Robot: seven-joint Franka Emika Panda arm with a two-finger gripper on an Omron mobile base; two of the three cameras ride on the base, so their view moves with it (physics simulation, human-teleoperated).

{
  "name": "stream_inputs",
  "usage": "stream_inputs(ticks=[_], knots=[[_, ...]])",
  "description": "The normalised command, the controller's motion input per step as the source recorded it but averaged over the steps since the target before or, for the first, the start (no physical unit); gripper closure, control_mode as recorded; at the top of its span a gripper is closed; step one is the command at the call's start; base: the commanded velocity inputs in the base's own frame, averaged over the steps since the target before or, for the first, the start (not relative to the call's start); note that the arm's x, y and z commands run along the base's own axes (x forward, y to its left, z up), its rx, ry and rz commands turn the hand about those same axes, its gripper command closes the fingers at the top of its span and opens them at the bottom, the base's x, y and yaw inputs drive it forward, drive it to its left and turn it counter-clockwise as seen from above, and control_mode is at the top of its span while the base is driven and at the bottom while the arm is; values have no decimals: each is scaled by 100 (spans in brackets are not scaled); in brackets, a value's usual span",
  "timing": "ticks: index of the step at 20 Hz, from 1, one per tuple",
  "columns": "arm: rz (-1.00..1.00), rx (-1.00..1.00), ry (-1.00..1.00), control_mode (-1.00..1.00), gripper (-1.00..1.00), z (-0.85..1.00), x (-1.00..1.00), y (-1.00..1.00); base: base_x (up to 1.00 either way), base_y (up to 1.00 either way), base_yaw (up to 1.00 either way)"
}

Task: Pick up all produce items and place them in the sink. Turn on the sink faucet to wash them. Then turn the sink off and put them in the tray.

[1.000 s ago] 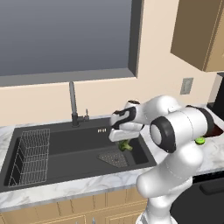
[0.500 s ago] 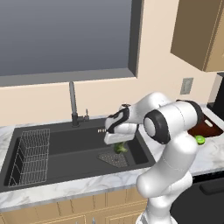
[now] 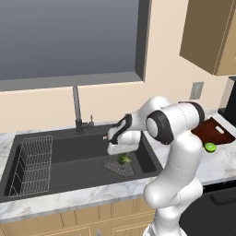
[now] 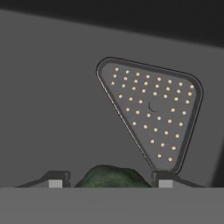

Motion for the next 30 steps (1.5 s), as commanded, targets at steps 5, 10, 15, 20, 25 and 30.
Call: stream_inputs(ticks=[5,10,15,20,25,30], knots=[[0,-1,0,-100,100,-29,11,15,0,0,0],[0,-2,-3,-100,100,-26,10,16,0,0,0],[0,-2,-5,-100,100,-25,11,13,0,0,0],[0,-2,-5,-100,100,-28,9,8,0,0,0],[0,-1,-4,-100,100,-28,12,9,0,0,0],[0,0,-2,-100,100,-21,7,12,0,0,0]])
